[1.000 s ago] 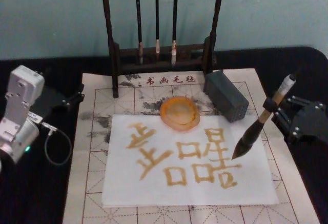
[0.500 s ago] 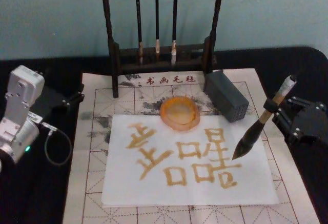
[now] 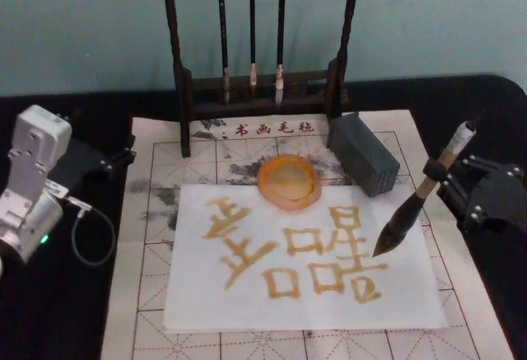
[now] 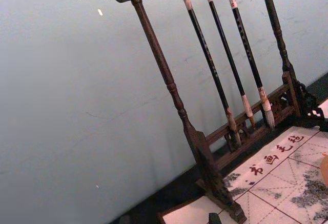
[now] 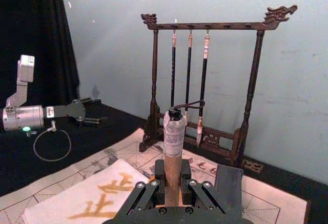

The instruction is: Pick up the brush from the inkstone, write on the paper, then place the brush back to its original position.

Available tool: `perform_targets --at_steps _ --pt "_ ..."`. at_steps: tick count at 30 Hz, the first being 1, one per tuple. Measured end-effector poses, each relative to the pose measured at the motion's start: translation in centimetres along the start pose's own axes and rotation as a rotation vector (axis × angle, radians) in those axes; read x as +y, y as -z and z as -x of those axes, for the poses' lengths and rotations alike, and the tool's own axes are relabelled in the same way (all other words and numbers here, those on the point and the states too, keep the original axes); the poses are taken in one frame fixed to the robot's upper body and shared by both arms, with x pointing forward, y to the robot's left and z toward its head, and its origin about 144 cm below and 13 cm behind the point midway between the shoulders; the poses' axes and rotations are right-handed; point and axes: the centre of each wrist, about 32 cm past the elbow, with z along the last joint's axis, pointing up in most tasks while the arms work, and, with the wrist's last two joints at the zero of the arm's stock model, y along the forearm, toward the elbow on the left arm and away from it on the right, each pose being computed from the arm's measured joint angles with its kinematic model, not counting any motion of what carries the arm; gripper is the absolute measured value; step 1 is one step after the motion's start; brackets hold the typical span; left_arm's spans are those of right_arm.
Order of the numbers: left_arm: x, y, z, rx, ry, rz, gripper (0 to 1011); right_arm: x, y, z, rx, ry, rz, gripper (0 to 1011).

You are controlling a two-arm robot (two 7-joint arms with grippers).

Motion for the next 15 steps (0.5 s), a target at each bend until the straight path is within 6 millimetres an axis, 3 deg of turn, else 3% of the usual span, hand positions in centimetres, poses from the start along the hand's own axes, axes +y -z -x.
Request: perform_targets --at_steps 15 --pt "0.00 0.00 0.00 0.000 0.000 0.000 1001 -0.93 -0.32 0.21 -0.014 -0.046 -0.028 195"
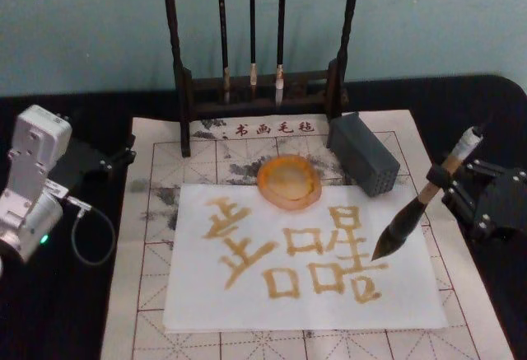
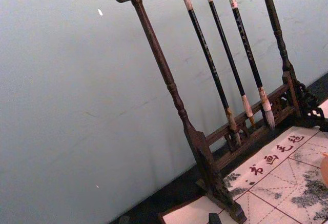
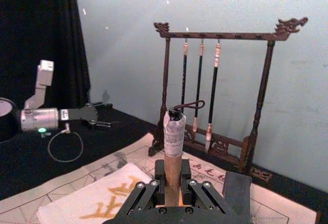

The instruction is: Pick up the brush from the inkstone, write on the paper, then place the brush back to its original position.

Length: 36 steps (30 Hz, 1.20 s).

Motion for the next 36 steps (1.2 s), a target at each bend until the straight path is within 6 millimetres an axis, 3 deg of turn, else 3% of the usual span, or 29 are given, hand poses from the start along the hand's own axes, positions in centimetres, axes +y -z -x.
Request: perform_targets --at_steps 17,36 --pt "0.0 0.0 0.0 0.000 0.000 0.000 1001 -2.8 -0.3 1.3 -0.074 -0.036 0.005 195" --pt "0.0 0.0 0.0 0.000 0.000 0.000 1001 -2.2 1.0 1.5 -0.075 -0.020 0.020 195"
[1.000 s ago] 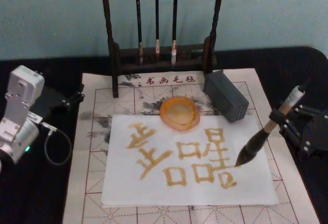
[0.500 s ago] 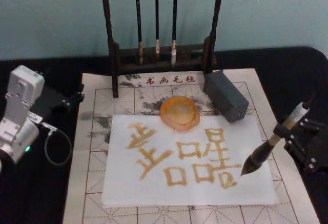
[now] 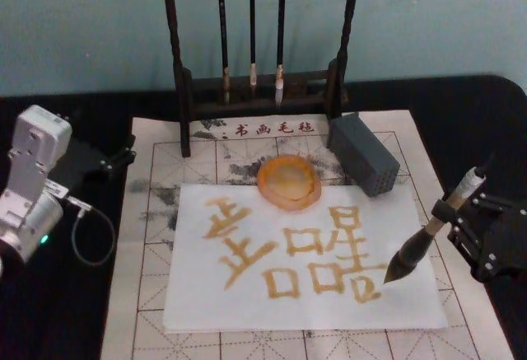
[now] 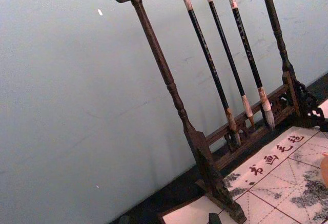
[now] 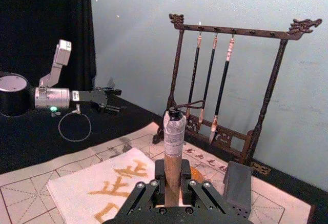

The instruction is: Pick up the brush from the inkstone, write on the paper, then place the brush back to its original position.

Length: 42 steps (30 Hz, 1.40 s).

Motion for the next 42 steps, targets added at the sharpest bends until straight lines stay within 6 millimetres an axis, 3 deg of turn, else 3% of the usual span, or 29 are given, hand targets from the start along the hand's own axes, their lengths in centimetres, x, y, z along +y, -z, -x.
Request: perform_targets --at_steps 42 --pt "0.00 0.00 0.00 0.000 0.000 0.000 1001 0.32 0.66 -0.32 0.003 0.011 0.010 195"
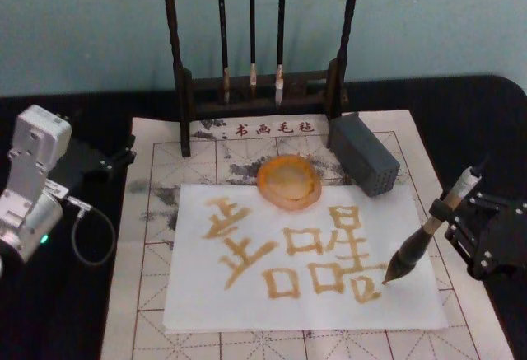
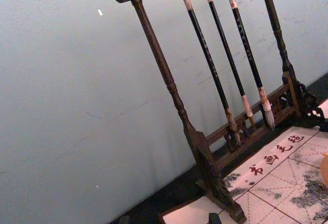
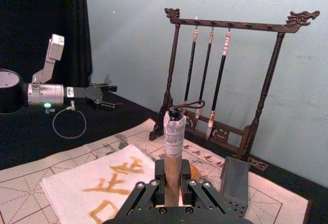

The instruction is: Pick up the brush from the inkstone, write on the paper, then place the brush back to its original position.

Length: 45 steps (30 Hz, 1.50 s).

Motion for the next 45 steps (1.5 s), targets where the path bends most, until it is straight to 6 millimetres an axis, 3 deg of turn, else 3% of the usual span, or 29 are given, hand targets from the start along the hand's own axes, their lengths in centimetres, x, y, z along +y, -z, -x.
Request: perform_targets --at_steps 28,45 --pt "0.0 0.0 0.0 0.000 0.000 0.000 1001 -1.2 -0.2 0.0 -0.016 0.021 0.008 195" --pt "0.0 0.0 0.0 0.000 0.000 0.000 1001 -1.8 -0.5 1.3 -0.005 -0.046 0.001 195"
